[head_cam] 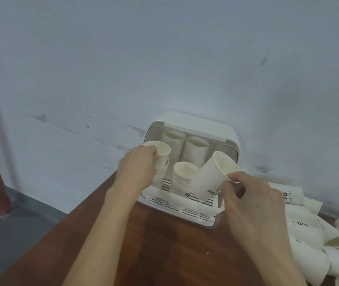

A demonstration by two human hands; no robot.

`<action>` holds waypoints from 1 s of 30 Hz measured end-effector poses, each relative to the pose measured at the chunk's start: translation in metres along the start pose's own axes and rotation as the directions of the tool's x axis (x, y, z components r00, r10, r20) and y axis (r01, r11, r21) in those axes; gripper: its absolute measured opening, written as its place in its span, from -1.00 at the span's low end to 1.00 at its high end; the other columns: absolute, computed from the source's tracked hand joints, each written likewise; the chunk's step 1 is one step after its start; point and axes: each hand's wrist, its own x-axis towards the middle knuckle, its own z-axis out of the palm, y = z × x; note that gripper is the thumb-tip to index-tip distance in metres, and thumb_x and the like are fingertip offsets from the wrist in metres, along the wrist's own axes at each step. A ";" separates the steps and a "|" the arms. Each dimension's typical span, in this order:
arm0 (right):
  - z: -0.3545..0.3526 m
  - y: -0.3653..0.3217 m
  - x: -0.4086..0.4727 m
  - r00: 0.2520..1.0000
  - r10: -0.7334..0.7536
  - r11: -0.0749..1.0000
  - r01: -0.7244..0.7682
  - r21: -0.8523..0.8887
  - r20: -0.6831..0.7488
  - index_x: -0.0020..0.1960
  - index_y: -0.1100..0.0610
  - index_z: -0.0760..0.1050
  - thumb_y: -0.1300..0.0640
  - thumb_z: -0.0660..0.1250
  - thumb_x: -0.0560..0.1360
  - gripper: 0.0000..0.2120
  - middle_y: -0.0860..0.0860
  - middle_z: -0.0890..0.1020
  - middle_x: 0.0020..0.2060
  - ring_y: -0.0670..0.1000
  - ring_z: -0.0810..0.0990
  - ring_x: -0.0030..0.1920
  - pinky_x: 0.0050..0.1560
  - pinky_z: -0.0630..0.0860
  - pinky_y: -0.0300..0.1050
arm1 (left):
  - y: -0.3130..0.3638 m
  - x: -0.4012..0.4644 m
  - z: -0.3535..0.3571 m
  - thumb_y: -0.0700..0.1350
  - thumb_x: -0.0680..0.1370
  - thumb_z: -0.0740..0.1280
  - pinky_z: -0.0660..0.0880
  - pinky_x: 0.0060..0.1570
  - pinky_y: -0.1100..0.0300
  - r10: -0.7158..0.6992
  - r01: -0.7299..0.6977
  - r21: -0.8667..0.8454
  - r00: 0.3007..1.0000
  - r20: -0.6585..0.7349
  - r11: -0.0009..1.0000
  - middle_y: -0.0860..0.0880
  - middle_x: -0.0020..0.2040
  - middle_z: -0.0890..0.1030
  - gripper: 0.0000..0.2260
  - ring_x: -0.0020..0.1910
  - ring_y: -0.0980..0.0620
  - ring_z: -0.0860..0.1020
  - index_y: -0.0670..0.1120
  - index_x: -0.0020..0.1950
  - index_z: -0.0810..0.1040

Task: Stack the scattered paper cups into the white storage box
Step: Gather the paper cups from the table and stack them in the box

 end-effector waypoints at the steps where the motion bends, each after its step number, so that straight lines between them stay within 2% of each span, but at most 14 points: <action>1: 0.000 0.001 0.001 1.000 -0.001 1.000 0.001 -0.005 0.000 -0.05 -0.04 0.59 0.11 0.23 0.51 -0.83 -0.03 0.63 -0.33 0.09 0.49 -0.19 -0.21 0.24 -0.07 | 0.000 0.000 0.001 -0.08 0.64 0.15 0.37 -0.18 0.07 -0.002 0.002 0.002 1.000 0.007 1.000 -0.07 -0.05 0.54 -0.82 -0.10 -0.12 0.44 -0.07 0.03 0.53; 6: 0.000 0.002 0.004 1.000 -0.020 1.000 0.020 0.020 -0.022 -0.05 -0.01 0.60 0.15 0.24 0.50 -0.82 -0.01 0.61 -0.35 0.14 0.51 -0.17 -0.12 0.40 -0.02 | 0.000 -0.001 0.009 -0.05 0.63 0.18 0.38 -0.17 0.09 -0.008 0.006 0.017 0.995 0.097 1.000 -0.10 0.00 0.58 -0.80 -0.10 -0.14 0.47 -0.04 0.05 0.59; 9: 0.003 0.004 0.005 0.999 -0.037 0.999 0.038 0.016 -0.019 -0.04 0.01 0.61 0.16 0.23 0.49 -0.81 0.02 0.61 -0.34 0.17 0.52 -0.16 -0.09 0.43 0.01 | -0.002 -0.001 0.012 -0.05 0.63 0.19 0.39 -0.14 0.08 -0.025 0.021 0.025 0.989 0.143 0.999 -0.11 0.06 0.59 -0.80 -0.01 -0.17 0.52 -0.04 0.07 0.60; 12: 0.004 0.007 0.006 0.998 -0.055 0.998 0.055 0.005 -0.024 0.01 0.03 0.62 0.14 0.23 0.50 -0.80 0.05 0.63 -0.30 0.18 0.53 -0.14 -0.07 0.41 0.01 | -0.005 0.000 0.011 -0.04 0.62 0.21 0.38 -0.11 0.08 -0.060 0.055 0.037 0.985 0.163 0.998 -0.12 0.08 0.58 -0.81 0.02 -0.19 0.52 -0.01 0.08 0.61; 16: 0.006 0.003 0.007 0.990 -0.057 0.994 0.068 0.088 -0.125 -0.01 0.03 0.61 0.13 0.24 0.52 -0.83 -0.01 0.60 -0.36 0.10 0.51 -0.21 -0.13 0.33 -0.06 | -0.008 0.001 0.011 -0.04 0.62 0.20 0.37 -0.14 0.08 -0.066 0.059 0.043 0.981 0.182 0.997 -0.12 0.06 0.59 -0.81 -0.06 -0.15 0.49 -0.02 0.07 0.59; 20: 0.028 -0.004 0.025 0.977 -0.109 0.982 0.134 0.133 -0.181 0.01 0.06 0.62 0.17 0.25 0.54 -0.83 0.01 0.62 -0.34 0.04 0.49 -0.28 -0.19 0.27 -0.12 | -0.009 0.001 0.009 -0.07 0.62 0.19 0.43 -0.10 0.06 -0.060 0.055 0.038 0.986 0.157 0.998 -0.11 0.04 0.59 -0.81 -0.05 -0.15 0.50 -0.05 0.05 0.59; 24: 0.054 0.001 0.037 0.975 -0.162 0.974 0.183 0.134 -0.154 0.05 0.10 0.62 0.20 0.26 0.56 -0.83 0.02 0.65 -0.26 0.01 0.50 -0.25 -0.21 0.28 -0.16 | -0.008 0.001 0.010 -0.08 0.61 0.20 0.44 -0.08 0.05 -0.058 0.054 0.030 0.985 0.163 0.998 -0.11 0.06 0.58 -0.82 -0.05 -0.15 0.50 -0.06 0.07 0.58; 30: 0.084 0.012 0.042 0.969 -0.242 0.970 0.240 -0.031 -0.054 0.03 0.19 0.60 0.22 0.25 0.57 -0.84 0.11 0.64 -0.23 0.17 0.55 -0.20 -0.25 0.26 -0.07 | -0.007 0.001 0.010 -0.06 0.62 0.21 0.45 -0.02 0.02 -0.048 0.041 0.042 0.982 0.183 0.998 -0.14 0.12 0.56 -0.79 0.06 -0.19 0.51 -0.07 0.17 0.55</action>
